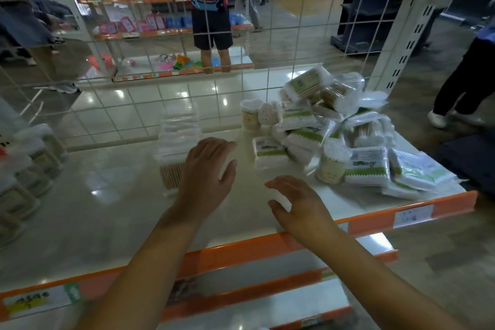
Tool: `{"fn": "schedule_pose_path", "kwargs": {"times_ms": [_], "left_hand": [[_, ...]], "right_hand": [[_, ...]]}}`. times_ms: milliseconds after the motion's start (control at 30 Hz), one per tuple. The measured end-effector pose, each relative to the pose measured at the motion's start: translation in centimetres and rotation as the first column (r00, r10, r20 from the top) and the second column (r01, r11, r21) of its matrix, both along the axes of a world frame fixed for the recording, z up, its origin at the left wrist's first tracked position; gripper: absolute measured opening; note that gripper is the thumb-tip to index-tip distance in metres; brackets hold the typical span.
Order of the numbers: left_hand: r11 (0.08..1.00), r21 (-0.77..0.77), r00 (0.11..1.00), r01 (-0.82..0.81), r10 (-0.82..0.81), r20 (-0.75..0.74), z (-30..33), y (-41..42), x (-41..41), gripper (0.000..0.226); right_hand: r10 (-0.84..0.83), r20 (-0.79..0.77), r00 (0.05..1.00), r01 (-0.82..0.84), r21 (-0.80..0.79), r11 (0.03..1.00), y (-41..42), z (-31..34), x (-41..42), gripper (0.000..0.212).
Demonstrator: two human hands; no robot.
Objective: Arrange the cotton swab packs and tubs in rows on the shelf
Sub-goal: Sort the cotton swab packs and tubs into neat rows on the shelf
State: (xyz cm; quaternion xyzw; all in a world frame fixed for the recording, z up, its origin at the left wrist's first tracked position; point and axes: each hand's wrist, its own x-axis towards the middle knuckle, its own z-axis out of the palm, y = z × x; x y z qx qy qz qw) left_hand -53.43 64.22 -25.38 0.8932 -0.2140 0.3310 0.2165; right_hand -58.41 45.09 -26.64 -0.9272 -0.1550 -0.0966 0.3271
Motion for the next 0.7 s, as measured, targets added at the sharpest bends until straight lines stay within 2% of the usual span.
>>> {"fn": "schedule_pose_path", "kwargs": {"times_ms": [167,333,367,433,567,633,700], "left_hand": [[0.993,0.051,0.993,0.102,-0.099,-0.066,-1.5,-4.8,-0.5,0.027],[0.99,0.066,0.986,0.123,-0.114,-0.124,-2.6,-8.7,-1.0,0.026],[0.99,0.064,0.985,0.124,-0.115,-0.13,-2.7,-9.4,-1.0,0.026],[0.991,0.043,0.984,0.126,-0.119,-0.134,-2.8,-10.7,-0.9,0.027],[0.99,-0.004,0.979,0.14,-0.139,-0.149,-2.8,-12.7,-0.7,0.029],[0.991,-0.035,0.979,0.132,-0.136,-0.151,-2.9,-13.4,-0.7,0.028],[0.991,-0.067,0.979,0.118,-0.128,-0.161,-3.2,-13.9,-0.9,0.026]], "right_hand": [[-0.032,-0.012,0.999,0.032,0.017,0.999,-3.9,-0.1,0.0,0.031],[-0.036,-0.113,0.993,0.039,0.021,0.999,-7.6,-0.7,0.2,0.029],[-0.041,-0.086,0.995,0.045,0.053,0.998,-8.2,-0.9,0.3,0.028],[-0.076,0.07,0.995,0.064,0.166,0.984,-9.3,-1.2,0.6,0.022],[-0.167,0.364,0.916,0.064,0.276,0.959,-11.2,-0.5,1.9,0.019],[-0.193,0.417,0.888,0.064,0.305,0.95,-11.9,-0.3,3.0,0.024],[-0.194,0.398,0.897,0.079,0.287,0.955,-12.2,0.0,3.8,0.035]]}}
